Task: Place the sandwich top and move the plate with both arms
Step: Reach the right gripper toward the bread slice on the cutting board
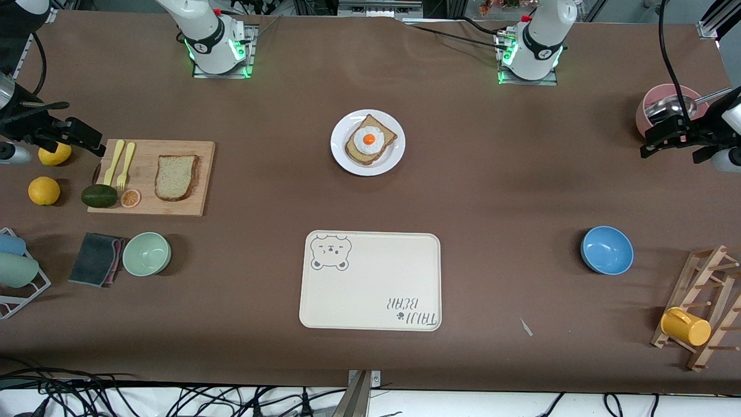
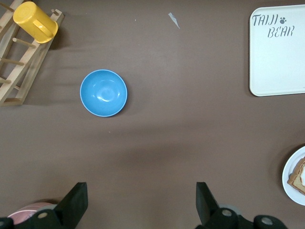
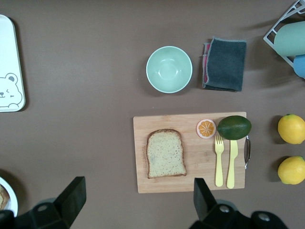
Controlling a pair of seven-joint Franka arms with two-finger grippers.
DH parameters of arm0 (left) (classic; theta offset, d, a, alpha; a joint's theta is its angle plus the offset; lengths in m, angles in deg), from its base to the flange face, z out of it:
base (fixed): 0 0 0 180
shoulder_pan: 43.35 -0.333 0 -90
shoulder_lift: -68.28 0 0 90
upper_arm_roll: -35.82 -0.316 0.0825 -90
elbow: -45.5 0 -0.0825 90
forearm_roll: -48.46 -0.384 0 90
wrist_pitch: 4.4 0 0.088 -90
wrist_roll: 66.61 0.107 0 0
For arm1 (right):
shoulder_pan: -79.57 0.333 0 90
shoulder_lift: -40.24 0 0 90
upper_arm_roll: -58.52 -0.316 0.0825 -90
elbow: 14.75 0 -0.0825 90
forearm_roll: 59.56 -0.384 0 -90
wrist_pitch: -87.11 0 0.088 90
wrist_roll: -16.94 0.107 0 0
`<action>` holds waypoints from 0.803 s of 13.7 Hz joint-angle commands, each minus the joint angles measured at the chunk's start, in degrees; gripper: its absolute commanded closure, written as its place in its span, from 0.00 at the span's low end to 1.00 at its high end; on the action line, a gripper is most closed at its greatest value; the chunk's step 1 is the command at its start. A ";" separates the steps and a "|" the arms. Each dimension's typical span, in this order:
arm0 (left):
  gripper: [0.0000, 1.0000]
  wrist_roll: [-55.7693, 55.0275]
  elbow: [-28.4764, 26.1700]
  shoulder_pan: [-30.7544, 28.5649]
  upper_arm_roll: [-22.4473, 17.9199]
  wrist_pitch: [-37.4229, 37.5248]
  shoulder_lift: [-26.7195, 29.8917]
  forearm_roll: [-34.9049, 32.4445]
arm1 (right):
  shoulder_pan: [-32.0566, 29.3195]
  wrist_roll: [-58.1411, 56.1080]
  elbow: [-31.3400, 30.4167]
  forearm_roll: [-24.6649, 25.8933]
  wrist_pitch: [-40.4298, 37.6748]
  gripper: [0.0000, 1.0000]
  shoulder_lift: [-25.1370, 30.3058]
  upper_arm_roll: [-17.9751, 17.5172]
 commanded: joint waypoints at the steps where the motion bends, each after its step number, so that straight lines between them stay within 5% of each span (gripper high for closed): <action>1: 0.00 -0.82 -1.11 -0.15 0.28 0.06 0.87 0.66 | -0.47 0.31 0.11 0.29 0.09 0.00 0.04 -0.25; 11: 0.00 -1.70 -2.68 -0.85 0.28 0.59 0.87 0.13 | 0.93 1.35 1.87 1.16 1.14 0.00 -9.54 -0.77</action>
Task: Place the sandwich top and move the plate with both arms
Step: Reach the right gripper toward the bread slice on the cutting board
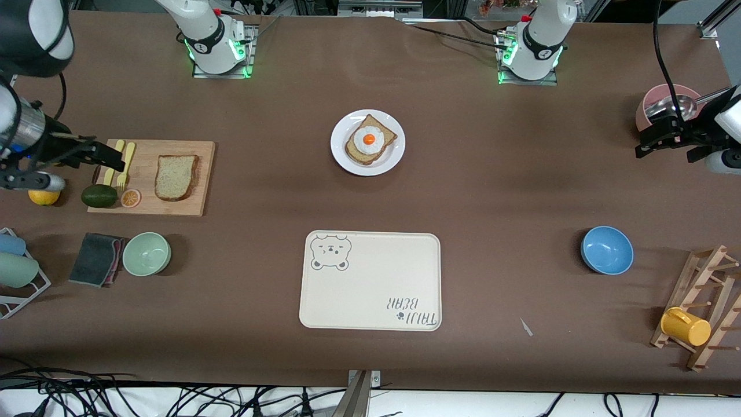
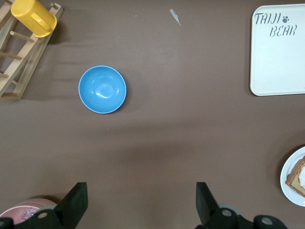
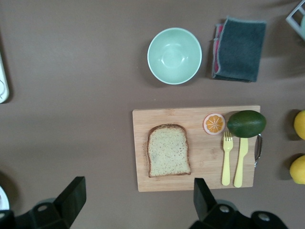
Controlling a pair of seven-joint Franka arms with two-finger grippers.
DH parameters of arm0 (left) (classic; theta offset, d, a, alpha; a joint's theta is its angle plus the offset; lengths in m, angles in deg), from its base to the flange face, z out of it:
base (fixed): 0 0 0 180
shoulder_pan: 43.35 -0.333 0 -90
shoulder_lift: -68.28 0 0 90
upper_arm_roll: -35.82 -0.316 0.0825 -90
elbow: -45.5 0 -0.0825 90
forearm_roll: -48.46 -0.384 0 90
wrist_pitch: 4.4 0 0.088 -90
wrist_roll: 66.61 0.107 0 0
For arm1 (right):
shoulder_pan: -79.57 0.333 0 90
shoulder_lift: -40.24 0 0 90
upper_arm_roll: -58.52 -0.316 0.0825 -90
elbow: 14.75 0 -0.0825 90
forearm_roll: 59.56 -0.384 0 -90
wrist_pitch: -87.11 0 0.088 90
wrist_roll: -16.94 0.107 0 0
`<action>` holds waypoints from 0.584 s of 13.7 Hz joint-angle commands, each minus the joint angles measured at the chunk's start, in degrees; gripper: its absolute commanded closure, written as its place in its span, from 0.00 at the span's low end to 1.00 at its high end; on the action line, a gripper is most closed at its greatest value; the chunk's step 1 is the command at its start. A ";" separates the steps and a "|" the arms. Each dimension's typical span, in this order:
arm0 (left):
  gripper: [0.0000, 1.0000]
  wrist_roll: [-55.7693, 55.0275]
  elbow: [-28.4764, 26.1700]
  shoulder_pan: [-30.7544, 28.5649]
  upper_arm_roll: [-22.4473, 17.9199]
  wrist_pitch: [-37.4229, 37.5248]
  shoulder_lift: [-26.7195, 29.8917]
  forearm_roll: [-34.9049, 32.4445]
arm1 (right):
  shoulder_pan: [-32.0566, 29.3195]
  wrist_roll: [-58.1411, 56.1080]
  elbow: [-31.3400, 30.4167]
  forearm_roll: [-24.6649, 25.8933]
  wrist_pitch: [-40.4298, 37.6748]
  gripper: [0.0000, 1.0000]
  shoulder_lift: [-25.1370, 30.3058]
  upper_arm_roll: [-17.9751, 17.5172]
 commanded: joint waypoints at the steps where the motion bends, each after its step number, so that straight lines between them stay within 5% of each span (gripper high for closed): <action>1: 0.00 -0.55 -3.75 -0.60 0.18 -0.24 0.87 0.32 | 1.88 1.35 0.61 1.60 1.38 0.00 -3.37 -0.27; 6: 0.00 -0.55 -4.64 -0.69 0.18 -0.33 0.61 0.32 | 5.32 15.64 -1.58 13.27 3.58 0.05 -8.21 -0.27; 8: 0.00 -0.55 -4.56 -0.86 0.09 -0.33 0.43 0.23 | 5.67 18.22 -7.18 15.21 8.47 0.03 -8.92 -0.27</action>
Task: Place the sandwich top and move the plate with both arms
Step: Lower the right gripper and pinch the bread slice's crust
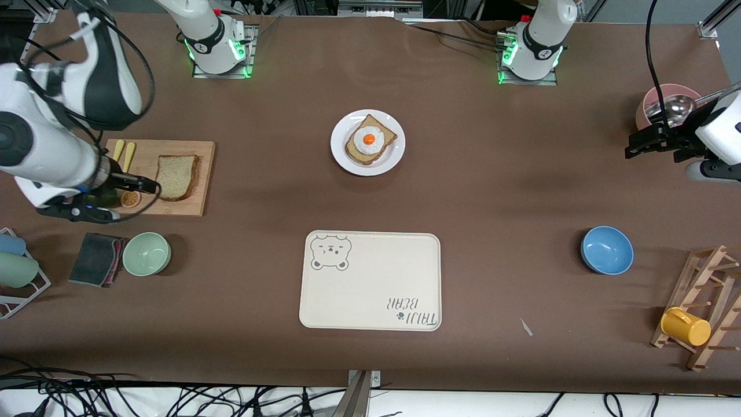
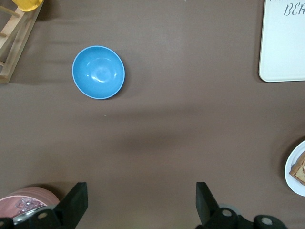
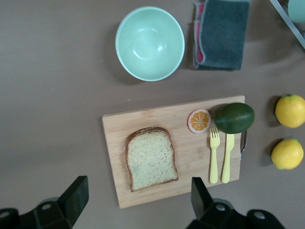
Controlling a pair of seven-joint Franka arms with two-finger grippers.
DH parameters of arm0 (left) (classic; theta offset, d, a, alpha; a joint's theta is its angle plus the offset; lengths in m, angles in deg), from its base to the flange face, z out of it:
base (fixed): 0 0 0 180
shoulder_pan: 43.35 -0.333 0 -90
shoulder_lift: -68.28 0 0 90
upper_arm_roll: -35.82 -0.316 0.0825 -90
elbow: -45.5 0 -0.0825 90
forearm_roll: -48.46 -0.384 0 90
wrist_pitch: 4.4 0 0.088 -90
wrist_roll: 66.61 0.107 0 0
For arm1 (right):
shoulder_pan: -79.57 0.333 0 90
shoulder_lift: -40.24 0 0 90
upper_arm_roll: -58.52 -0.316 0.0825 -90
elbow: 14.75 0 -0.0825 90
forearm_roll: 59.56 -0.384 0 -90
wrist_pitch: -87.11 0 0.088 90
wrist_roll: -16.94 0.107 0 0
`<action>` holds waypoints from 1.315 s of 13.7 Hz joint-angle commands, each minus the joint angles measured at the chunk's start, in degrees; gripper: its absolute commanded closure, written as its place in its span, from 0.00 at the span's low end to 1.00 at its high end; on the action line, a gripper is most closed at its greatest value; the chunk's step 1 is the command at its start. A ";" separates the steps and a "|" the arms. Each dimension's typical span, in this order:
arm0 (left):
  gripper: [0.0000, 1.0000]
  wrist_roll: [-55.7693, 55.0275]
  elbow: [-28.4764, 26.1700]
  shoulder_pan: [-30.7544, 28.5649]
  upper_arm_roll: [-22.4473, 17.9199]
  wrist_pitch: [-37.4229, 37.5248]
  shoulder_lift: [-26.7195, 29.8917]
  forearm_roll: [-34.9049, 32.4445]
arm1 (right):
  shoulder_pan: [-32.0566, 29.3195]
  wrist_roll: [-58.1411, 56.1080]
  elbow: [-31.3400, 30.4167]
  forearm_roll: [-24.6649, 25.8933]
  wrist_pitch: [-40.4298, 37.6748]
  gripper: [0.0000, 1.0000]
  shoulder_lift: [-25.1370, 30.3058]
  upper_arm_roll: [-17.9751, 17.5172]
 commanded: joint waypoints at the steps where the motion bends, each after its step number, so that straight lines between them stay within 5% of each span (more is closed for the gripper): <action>1: 0.00 -0.51 -0.72 -0.47 0.10 -0.44 0.56 0.06 | 0.18 5.60 -8.19 3.33 8.25 0.03 0.07 0.18; 7: 0.00 -0.86 -0.19 -0.47 0.01 -0.17 1.88 0.06 | 0.18 18.34 -23.93 6.14 29.26 0.08 -2.65 0.53; 13: 0.00 -0.60 0.07 -0.73 -0.52 -0.09 2.59 -0.12 | 0.09 22.85 -26.15 9.05 30.17 0.28 -6.25 0.62; 15: 0.00 -0.78 0.07 -0.99 -0.43 -0.09 2.59 -0.12 | 0.00 22.85 -26.15 9.05 30.26 0.38 -7.48 0.88; 18: 0.00 -0.69 -0.02 -0.99 -0.34 0.00 2.59 -0.12 | -0.09 22.94 -25.63 8.96 30.08 0.74 -7.40 0.88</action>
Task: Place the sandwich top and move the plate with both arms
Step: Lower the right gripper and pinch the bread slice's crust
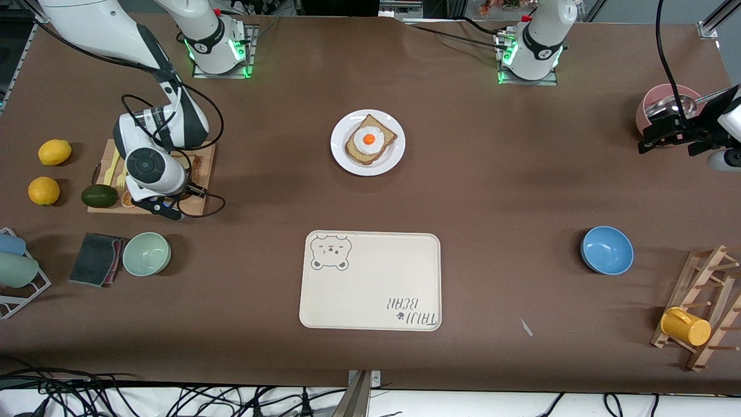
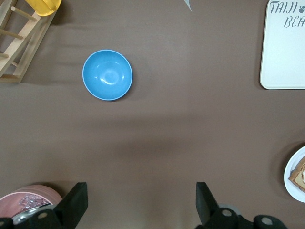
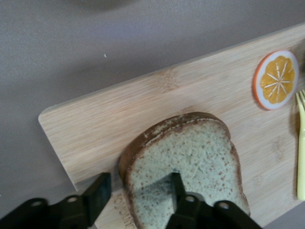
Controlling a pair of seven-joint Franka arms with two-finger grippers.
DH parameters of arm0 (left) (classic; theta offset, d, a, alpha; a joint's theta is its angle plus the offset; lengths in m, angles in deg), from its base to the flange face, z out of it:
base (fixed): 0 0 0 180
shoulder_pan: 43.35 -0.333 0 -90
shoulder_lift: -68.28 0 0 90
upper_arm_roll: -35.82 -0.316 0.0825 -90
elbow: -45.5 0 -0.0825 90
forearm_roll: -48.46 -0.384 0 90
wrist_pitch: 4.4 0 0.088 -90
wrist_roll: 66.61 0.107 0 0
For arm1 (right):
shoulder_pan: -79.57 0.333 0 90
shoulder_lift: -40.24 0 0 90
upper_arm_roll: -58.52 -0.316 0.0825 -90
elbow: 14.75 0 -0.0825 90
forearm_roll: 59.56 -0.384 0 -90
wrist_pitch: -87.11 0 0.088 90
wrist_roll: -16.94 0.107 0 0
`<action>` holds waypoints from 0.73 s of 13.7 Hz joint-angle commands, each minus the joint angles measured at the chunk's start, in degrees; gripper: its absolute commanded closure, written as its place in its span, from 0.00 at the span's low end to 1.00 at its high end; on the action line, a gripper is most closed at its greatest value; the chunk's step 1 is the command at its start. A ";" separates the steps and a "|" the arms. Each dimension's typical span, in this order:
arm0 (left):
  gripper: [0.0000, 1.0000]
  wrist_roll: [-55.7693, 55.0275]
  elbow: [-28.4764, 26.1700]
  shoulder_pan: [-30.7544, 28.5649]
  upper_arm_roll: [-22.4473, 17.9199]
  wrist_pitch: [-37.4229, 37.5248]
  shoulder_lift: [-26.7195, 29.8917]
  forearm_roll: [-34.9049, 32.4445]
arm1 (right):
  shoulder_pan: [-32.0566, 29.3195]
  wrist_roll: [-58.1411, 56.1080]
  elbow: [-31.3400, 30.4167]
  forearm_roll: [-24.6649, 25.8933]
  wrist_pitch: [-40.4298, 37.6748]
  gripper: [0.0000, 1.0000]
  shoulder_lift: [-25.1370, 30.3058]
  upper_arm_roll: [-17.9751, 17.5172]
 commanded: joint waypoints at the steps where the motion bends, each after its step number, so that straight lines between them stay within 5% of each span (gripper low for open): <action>1: 0.00 -0.32 -0.10 -0.32 0.30 0.22 0.68 -0.03 | -0.26 1.39 -0.64 1.47 0.78 0.92 0.12 0.15; 2: 0.00 -0.32 -0.19 -0.40 0.30 0.22 0.68 -0.12 | -0.26 1.39 -0.64 1.47 0.78 1.00 0.12 0.15; 10: 0.01 -0.40 -0.46 -0.49 0.30 0.13 0.68 0.23 | -0.26 1.31 0.51 1.11 0.69 1.00 0.82 0.06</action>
